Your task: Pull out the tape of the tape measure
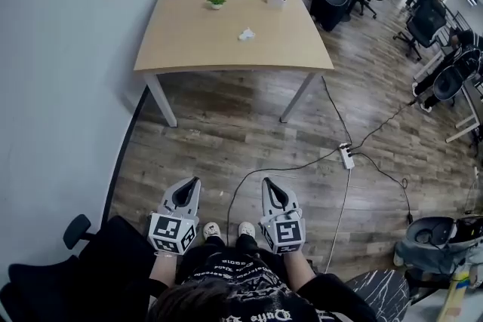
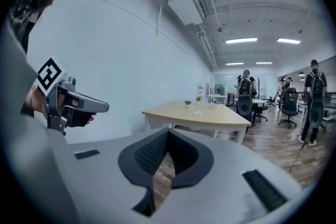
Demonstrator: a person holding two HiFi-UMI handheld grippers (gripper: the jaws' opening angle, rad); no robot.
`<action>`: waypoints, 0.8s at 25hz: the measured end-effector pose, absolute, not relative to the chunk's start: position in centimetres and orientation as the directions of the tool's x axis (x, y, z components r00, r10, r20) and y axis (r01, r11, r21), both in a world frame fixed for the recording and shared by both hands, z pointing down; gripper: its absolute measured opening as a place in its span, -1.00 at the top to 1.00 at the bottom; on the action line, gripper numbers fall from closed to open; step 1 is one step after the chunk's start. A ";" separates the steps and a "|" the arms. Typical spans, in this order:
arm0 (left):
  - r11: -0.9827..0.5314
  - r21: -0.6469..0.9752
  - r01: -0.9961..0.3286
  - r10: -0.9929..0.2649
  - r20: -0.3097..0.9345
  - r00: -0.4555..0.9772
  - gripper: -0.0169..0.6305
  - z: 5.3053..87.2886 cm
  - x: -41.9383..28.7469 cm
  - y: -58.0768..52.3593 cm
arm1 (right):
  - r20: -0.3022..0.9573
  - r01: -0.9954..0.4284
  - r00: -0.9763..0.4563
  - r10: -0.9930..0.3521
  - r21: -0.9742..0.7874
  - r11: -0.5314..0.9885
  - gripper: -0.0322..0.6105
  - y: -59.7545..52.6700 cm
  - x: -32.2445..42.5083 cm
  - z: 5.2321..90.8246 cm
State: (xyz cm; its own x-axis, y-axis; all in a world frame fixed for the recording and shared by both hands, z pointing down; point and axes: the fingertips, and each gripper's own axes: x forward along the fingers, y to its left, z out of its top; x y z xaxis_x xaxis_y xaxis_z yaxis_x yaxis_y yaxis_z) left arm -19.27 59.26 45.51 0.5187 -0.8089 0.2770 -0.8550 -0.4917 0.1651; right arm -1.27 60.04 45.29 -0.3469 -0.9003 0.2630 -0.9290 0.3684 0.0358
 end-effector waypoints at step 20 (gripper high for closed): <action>-0.569 0.266 -0.778 -0.766 0.174 0.619 -0.16 44.0 -19.2 58.5 | 0.223 -0.935 -0.355 -0.908 -0.099 0.342 -0.05 58.5 -0.8 44.8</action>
